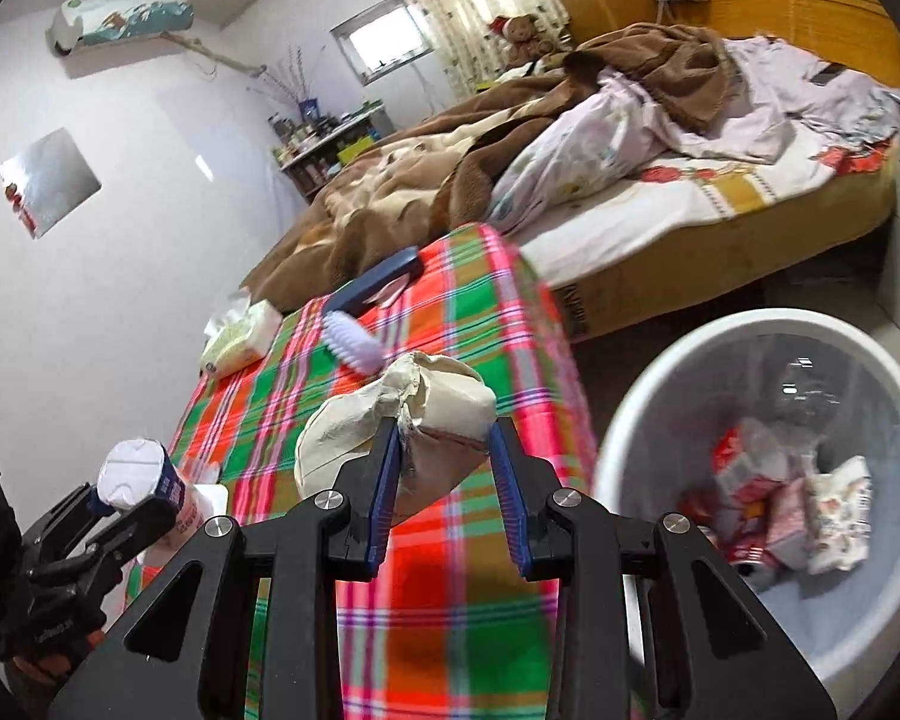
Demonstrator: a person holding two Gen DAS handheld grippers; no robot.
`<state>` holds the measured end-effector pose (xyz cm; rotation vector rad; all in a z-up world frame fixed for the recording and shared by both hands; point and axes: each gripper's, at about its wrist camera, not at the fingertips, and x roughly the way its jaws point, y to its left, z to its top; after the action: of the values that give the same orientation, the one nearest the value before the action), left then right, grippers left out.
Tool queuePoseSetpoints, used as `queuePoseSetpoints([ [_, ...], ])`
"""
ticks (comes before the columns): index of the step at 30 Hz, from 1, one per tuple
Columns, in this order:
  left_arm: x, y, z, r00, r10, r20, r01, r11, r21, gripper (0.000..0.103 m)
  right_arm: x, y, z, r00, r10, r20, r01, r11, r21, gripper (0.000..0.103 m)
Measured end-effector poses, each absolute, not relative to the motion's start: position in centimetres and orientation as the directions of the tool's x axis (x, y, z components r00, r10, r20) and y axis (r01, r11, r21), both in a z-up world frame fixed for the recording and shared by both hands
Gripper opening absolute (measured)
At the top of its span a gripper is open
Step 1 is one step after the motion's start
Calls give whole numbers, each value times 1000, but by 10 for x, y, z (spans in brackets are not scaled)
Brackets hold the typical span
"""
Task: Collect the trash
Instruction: 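Carry the paper cup and paper bag toward the white bin, then open both tools over the bin to drop paper cup and bag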
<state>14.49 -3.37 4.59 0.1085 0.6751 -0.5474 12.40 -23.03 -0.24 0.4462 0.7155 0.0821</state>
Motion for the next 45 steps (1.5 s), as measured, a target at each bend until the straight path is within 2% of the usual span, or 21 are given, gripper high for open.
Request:
queuePoseSetpoints([
  [14, 130, -124, 46, 584, -529, -616, 629, 774, -69, 62, 93, -295, -1, 788, 88, -610, 202, 898, 392, 32],
  [29, 131, -217, 16, 490, -577, -653, 706, 702, -90, 62, 72, -351, -15, 749, -67, -659, 337, 895, 292, 32],
  [36, 133, -243, 5, 470, -569, -675, 719, 690, -81, 62, 69, -368, -22, 727, -101, -679, 373, 888, 268, 32],
  [45, 145, -264, -12, 461, -547, -698, 698, 710, -96, 62, 70, -372, -30, 672, -191, -715, 401, 906, 134, 33],
])
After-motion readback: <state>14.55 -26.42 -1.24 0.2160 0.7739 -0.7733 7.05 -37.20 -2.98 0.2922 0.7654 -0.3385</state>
